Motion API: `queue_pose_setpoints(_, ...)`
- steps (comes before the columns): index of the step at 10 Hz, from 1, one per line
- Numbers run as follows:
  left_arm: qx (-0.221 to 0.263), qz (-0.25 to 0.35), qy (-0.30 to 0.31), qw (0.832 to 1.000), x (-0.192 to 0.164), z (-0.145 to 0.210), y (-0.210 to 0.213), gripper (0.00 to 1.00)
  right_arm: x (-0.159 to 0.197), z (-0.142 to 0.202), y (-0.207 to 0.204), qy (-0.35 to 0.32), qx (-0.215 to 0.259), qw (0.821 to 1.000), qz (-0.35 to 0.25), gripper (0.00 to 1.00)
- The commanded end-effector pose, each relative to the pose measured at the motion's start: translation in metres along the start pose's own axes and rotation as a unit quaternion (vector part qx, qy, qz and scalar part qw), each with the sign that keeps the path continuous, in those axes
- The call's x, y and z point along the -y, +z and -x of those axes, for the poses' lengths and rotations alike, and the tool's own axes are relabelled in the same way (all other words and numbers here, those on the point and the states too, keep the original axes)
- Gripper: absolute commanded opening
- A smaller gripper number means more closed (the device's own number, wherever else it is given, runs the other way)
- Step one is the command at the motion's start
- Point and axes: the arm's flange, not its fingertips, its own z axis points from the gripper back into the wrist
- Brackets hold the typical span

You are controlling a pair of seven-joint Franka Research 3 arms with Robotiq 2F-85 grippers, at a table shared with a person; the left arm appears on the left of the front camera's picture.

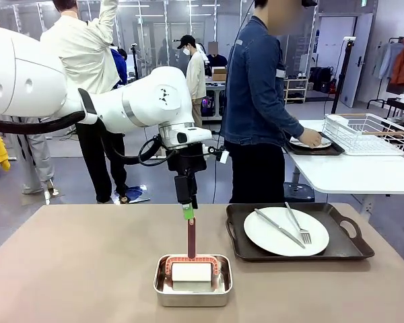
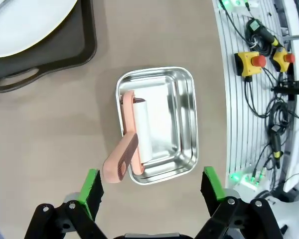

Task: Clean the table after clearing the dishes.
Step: When the left (or right) Handle tray is removed, use the left hand (or right hand) to clean the left (or right) side of the table with the Lint Roller.

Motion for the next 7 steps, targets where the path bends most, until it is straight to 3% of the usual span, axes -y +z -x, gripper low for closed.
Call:
queue_pose_setpoints(1,0.000,-0.003,0.001,1.000,0.0006,0.0016,0.0034,1.00,-0.0023,0.0007,0.0020,0.007,0.000,1.000,-0.005,1.00)
queue_pose_setpoints(7,0.000,0.000,0.001,1.000,-0.0006,0.0011,0.0005,1.00,-0.0023,0.0007,0.0020,0.007,0.000,1.000,-0.005,1.00)
